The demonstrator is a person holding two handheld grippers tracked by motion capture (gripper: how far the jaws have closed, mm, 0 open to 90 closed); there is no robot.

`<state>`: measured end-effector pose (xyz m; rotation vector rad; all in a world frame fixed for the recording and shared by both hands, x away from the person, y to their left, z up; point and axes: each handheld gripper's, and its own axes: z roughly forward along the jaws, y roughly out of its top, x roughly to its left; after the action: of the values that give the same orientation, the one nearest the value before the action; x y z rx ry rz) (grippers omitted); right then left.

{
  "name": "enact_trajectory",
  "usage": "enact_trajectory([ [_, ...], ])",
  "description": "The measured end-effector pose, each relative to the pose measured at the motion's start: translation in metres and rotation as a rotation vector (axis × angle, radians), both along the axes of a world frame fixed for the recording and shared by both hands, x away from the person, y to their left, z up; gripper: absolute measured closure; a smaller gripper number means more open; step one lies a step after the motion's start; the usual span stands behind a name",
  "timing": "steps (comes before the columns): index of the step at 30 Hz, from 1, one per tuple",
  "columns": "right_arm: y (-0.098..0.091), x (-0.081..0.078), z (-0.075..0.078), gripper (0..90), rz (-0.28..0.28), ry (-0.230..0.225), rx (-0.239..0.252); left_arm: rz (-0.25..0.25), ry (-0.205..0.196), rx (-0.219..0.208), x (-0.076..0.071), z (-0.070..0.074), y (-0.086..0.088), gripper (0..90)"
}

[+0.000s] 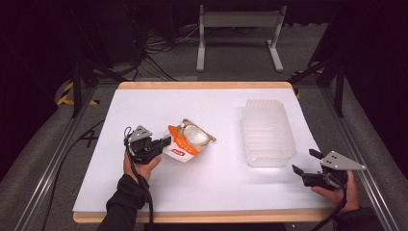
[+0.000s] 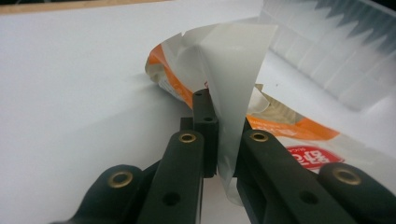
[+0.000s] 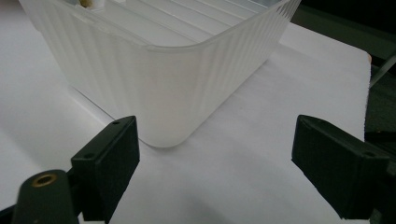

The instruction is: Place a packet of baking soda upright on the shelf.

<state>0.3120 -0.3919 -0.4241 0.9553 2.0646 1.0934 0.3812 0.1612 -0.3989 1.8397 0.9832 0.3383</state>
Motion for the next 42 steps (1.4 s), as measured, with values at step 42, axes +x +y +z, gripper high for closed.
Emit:
enact_trajectory([
  [42,0.001,-0.001,-0.001,15.4,0.004,0.008,-0.025,-0.426,-0.223,0.277,0.006,0.124,-0.085,89.9],
])
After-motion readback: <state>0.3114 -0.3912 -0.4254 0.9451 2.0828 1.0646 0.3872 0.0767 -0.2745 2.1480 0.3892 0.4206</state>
